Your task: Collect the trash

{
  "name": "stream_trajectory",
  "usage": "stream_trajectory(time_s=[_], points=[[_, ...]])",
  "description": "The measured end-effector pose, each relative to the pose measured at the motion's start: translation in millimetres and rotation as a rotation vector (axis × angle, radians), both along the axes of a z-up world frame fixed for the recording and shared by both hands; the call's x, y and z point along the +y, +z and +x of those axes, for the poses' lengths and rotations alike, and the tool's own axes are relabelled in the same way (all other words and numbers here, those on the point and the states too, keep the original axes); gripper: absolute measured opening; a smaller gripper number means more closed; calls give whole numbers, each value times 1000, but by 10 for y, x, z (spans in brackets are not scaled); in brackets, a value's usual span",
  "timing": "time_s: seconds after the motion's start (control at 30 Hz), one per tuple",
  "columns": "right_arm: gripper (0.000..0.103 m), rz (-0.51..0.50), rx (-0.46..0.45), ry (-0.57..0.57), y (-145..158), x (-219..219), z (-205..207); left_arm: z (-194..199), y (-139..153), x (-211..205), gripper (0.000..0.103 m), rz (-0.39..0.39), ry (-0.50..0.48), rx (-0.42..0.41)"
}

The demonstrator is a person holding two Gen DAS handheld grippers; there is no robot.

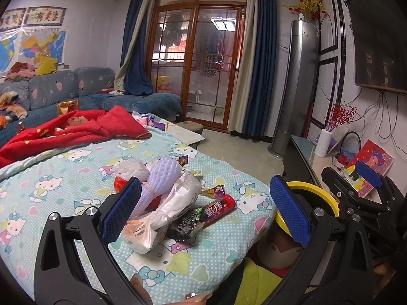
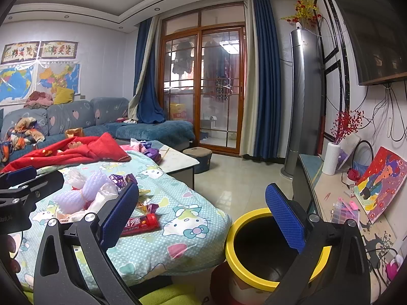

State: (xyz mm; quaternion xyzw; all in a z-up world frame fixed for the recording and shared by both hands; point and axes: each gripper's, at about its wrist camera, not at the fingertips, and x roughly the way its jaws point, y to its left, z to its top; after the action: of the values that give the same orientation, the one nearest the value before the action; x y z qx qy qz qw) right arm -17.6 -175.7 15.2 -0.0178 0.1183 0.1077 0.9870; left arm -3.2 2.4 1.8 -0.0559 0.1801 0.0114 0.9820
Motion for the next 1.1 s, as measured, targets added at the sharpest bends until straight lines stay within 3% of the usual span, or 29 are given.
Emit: stream_trajectory(time_s=[0.77, 1.1], points=[[97, -3, 16, 23, -95, 70, 38, 35, -94, -41, 93, 5, -13, 22], [97, -33, 42, 186, -96, 310, 34, 62, -140, 301, 93, -62, 23, 28]])
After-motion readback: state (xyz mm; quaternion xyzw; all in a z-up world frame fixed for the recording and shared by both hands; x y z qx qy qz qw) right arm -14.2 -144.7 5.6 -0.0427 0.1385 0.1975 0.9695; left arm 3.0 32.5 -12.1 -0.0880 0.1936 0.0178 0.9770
